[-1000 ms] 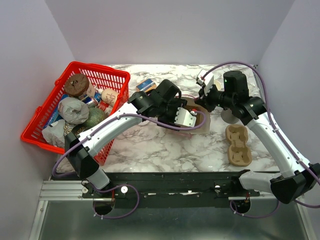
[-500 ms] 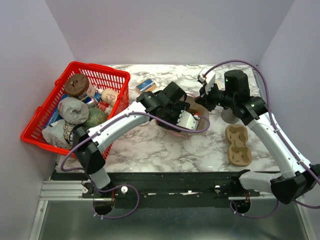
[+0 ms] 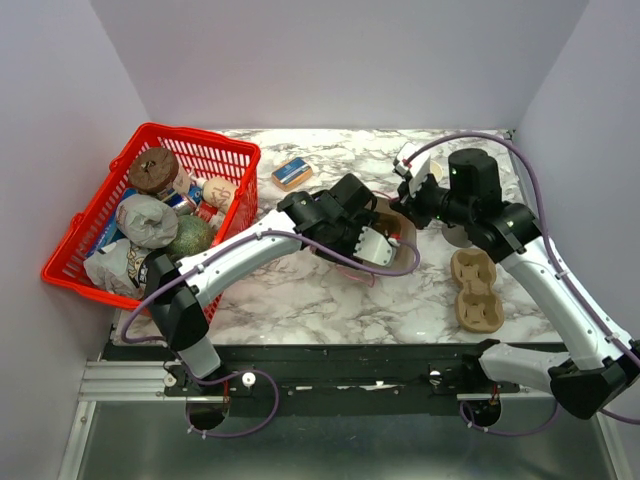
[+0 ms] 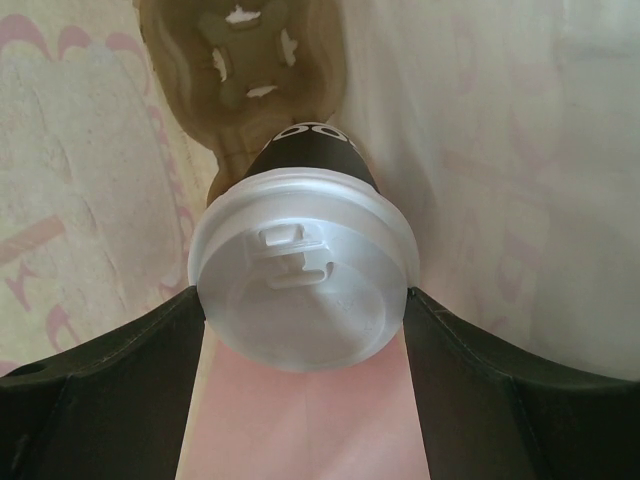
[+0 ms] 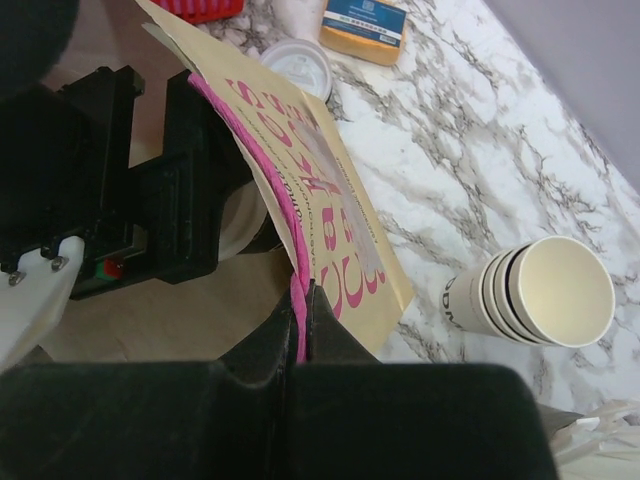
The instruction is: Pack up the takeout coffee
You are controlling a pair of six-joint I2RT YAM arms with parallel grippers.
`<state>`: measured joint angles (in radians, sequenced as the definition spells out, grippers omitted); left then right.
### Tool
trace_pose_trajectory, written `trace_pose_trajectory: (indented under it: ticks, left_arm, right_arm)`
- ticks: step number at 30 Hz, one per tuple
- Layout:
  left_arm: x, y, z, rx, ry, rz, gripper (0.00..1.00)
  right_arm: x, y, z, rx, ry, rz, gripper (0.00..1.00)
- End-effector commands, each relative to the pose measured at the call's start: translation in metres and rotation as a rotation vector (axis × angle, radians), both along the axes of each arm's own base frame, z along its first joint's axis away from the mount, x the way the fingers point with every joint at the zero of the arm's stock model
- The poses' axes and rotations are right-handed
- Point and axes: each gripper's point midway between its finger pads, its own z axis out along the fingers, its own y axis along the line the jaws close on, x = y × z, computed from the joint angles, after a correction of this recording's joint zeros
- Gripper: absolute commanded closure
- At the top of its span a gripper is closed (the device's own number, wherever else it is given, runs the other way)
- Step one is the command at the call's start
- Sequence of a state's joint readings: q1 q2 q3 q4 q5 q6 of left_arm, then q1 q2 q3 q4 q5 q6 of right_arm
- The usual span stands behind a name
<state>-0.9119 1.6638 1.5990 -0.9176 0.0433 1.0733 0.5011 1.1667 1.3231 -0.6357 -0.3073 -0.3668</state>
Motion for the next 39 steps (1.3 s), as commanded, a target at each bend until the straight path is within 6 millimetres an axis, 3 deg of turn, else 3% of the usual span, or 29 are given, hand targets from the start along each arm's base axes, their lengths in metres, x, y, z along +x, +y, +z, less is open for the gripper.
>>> trace_pose_trajectory:
  ticks: [1,6,19,28,39]
  left_arm:
    - [0.007,0.008,0.012,-0.009,-0.109,0.044,1.0]
    - [0.013,0.018,0.012,-0.002,-0.153,0.107,1.0]
    - [0.009,0.037,0.003,-0.003,-0.185,0.153,1.0]
    - [0.007,0.039,-0.011,0.034,-0.161,0.125,1.0]
    - [0.018,0.04,-0.02,0.048,-0.189,0.143,1.0]
  right_arm:
    - [-0.001,0.003,0.001,-0.011,-0.038,-0.031,0.99]
    - [0.0,0.012,0.003,0.0,-0.038,-0.052,1.0]
    - [0.0,0.018,-0.008,0.035,-0.006,-0.094,0.99]
    - [0.008,0.017,0.013,0.076,-0.06,-0.126,0.99]
    - [-0.007,0.022,0.016,0.089,-0.045,-0.053,0.99]
